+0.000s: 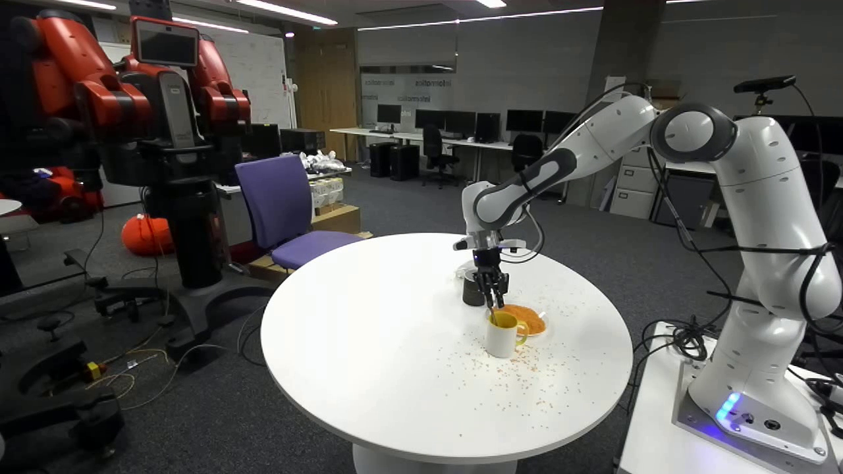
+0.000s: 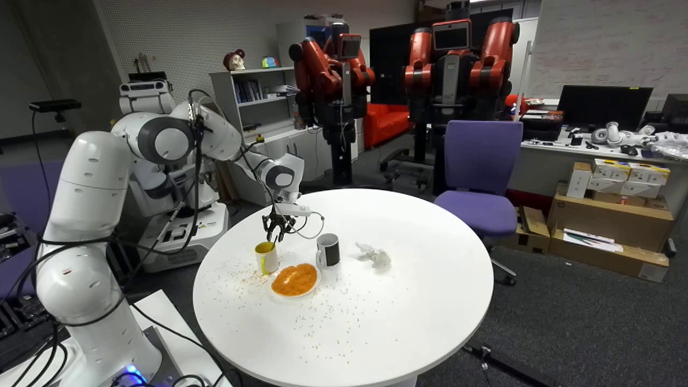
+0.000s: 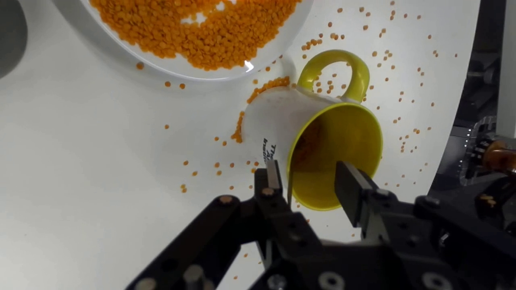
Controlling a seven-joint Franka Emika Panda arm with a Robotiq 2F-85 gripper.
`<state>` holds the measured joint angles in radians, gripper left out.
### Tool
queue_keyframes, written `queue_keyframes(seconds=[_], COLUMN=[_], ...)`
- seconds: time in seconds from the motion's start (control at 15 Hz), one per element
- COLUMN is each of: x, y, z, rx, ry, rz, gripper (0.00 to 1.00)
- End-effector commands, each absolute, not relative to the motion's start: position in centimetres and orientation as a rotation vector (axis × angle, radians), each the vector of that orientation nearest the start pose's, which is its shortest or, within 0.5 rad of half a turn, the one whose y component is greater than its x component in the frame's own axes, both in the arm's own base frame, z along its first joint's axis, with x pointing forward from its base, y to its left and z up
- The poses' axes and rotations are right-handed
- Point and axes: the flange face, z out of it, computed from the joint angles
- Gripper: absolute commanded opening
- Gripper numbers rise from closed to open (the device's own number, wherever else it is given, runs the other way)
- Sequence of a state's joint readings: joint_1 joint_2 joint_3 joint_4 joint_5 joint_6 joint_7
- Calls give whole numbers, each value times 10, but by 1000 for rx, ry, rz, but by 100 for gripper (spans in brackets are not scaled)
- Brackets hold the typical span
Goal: Use the spoon in the white mug to scoop from the plate and empty into the black mug and leave the spoon there
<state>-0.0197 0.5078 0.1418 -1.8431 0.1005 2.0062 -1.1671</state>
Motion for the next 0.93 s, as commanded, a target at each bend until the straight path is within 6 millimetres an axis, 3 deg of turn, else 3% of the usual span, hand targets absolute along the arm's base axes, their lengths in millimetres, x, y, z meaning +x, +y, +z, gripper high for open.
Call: queue_keyframes(seconds=[0.0,0.33,0.53,0.73,0.87], x=[602,603,601,600,601], y=[73,74,74,75,76], z=[243,240,236,233,233], rx=[-2298,-2308,-2306,-2304,-2305], ry=[-1641,-1629,-1620,-1617,-1615], rz=[313,292,299,302,297], gripper=[40,54,52,39,39])
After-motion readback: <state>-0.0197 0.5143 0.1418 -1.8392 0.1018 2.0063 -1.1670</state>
